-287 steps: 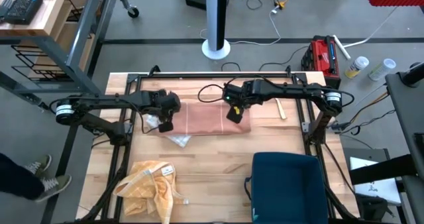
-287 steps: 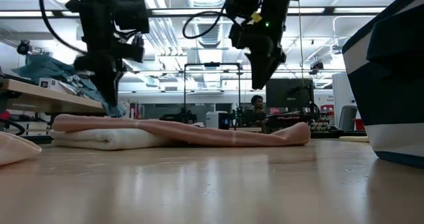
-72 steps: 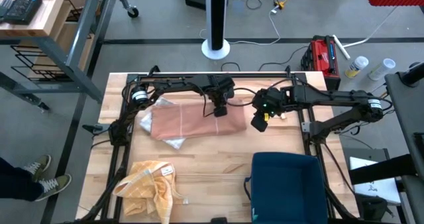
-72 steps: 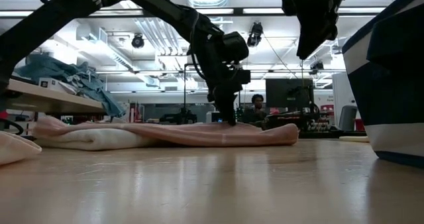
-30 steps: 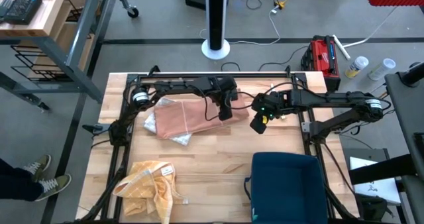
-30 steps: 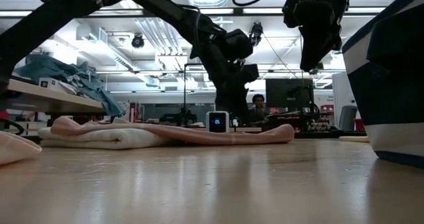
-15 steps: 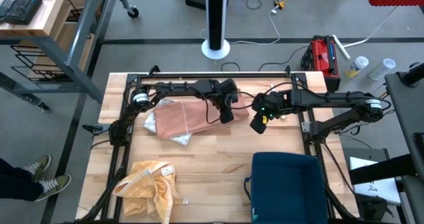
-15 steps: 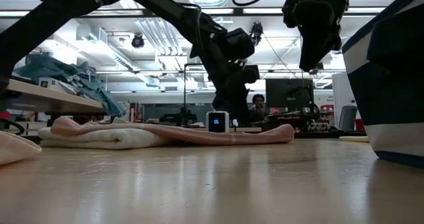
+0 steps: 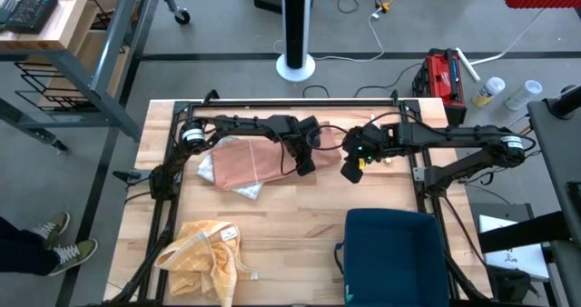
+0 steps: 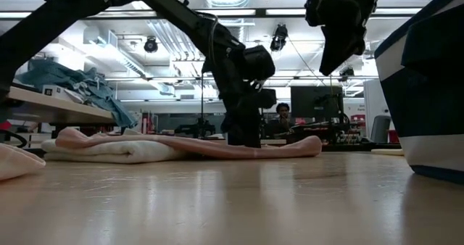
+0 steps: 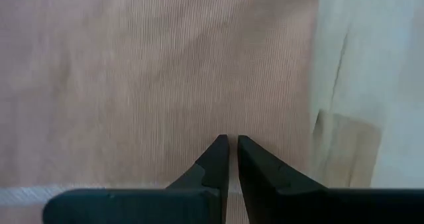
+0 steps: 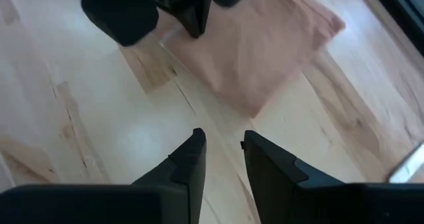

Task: Fold towel
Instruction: Fold the brown towel

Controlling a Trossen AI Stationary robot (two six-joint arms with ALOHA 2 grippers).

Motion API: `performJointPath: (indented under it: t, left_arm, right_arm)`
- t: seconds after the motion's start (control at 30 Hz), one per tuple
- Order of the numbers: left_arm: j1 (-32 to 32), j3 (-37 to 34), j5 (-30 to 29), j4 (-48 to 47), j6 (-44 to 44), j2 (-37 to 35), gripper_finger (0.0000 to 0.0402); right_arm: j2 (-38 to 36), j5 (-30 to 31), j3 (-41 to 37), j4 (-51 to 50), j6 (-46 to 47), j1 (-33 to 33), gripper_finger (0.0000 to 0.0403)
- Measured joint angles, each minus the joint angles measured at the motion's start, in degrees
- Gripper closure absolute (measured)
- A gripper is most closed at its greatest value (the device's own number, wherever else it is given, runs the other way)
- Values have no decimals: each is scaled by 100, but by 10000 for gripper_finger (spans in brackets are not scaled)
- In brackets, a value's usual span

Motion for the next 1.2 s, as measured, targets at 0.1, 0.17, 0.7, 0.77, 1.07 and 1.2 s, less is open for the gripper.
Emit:
performJointPath:
  t: [0.1,0.17,0.7,0.77,1.07,1.2]
  left_arm:
    - [0,-174,11,39,-205,-16,377]
    - [2,-283,49,39,-380,-38,380]
    - [-210,-555,507,-1432,-523,-149,382]
    - [-257,-563,435,-1430,-496,-217,385]
    - [-339,-564,407,-1473,-568,-323,395]
    - [-402,-514,411,-1042,-717,-314,392]
  right_arm:
    - [0,-2,-2,114,-59,-2,313]
    - [0,-2,-2,100,-56,0,316]
    - [0,-2,-4,96,-62,-1,341]
    - [0,-2,-4,96,-59,-2,344]
    - [0,-2,-4,94,99,0,341]
    - [0,-2,-4,96,99,-1,330]
